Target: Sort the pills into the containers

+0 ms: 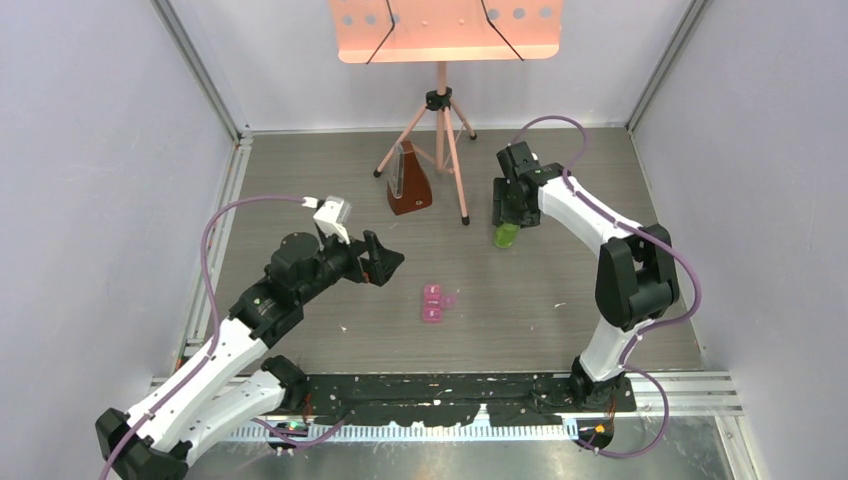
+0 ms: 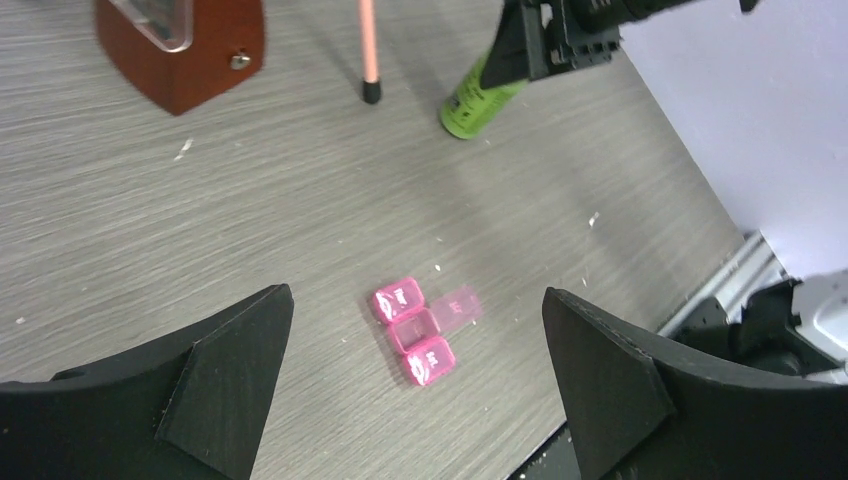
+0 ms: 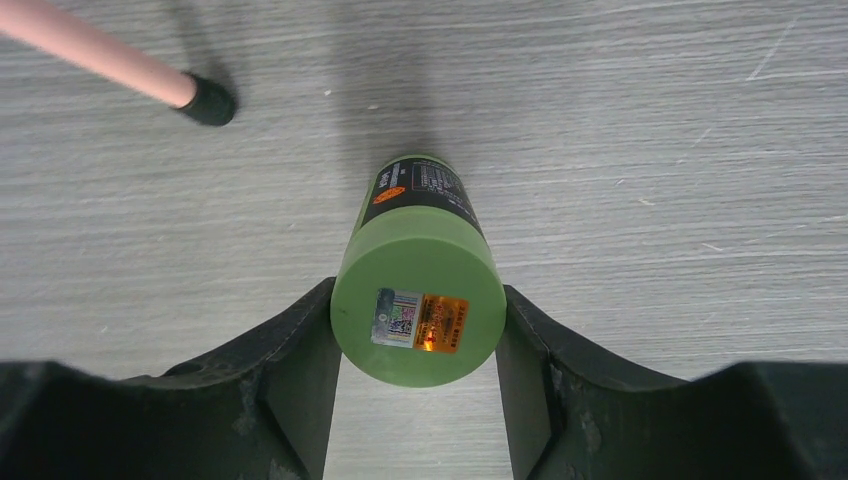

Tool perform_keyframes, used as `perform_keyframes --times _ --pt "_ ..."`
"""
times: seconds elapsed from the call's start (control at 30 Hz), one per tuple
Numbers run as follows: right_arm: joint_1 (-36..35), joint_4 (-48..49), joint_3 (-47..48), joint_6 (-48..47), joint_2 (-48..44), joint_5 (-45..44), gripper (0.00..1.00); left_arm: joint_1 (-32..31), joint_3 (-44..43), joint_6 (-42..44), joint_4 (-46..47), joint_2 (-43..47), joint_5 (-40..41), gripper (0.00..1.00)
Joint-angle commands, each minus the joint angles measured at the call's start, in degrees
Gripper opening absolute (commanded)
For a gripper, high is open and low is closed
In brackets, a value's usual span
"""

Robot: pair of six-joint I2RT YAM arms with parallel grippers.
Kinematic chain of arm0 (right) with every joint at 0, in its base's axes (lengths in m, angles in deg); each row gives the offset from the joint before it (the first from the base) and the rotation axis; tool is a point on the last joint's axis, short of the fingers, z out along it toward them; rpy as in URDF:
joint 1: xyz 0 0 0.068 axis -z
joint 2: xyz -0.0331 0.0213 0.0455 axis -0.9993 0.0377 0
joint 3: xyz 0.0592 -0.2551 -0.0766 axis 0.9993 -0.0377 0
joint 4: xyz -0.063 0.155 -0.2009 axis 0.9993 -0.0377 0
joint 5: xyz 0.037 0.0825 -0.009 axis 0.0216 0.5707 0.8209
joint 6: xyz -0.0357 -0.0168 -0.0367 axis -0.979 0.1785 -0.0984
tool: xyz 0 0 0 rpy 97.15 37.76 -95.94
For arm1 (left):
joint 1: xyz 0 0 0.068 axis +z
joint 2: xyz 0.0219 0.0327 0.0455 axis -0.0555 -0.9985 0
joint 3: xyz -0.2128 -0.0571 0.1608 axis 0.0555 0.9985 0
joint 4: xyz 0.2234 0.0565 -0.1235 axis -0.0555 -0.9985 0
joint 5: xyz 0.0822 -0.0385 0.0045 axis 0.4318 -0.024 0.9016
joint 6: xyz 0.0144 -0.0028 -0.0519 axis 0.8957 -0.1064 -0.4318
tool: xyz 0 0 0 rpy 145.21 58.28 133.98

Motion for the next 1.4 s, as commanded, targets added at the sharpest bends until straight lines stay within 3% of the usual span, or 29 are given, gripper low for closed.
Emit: perform_keyframes --times 0.0,0.13,0.33,0.57,0.77,0.97,1.17,1.23,1.37 --pt "0.2 1.18 0.11 -1.36 -7.67 8.34 0.27 0.16 -4.28 5.19 3.84 -4.59 -9.7 0.99" --pt "-0.52 4.22 -2.35 -0.28 -13.58 24.85 0.27 0.13 -6.69 9.14 3.3 -9.71 -11.65 0.99" --pt "-5.09 6.56 -2.54 2.34 -19.91 35.16 0.27 0.05 -9.62 17.42 6.1 -15.75 -18.57 0.99" --pt "-11.94 9.49 -2.51 3.31 -21.75 43.78 0.27 0.05 -9.52 18.67 15.79 -18.94 -24.3 0.99" --pt "-13.3 10.04 -1.6 2.39 -20.71 50.62 0.28 0.08 -7.15 18.85 20.85 -20.94 -38.97 0.98" --pt "-13.26 11.92 -2.5 2.37 -22.08 53.28 0.28 0.65 -3.63 19.39 22.08 -18.79 -41.48 0.85" --pt "-13.31 11.72 -3.52 1.78 -21.86 55.3 0.28 0.84 -2.19 19.39 22.23 -18.17 -39.79 0.84" --pt "-13.31 12.0 -3.54 1.68 -22.03 55.08 0.28 0.87 -1.97 19.75 21.97 -18.19 -38.99 0.77" --pt "-13.31 12.82 -4.45 0.25 -22.12 55.51 0.31 1.16 -2.35 21.21 20.67 -18.08 -38.34 0.45"
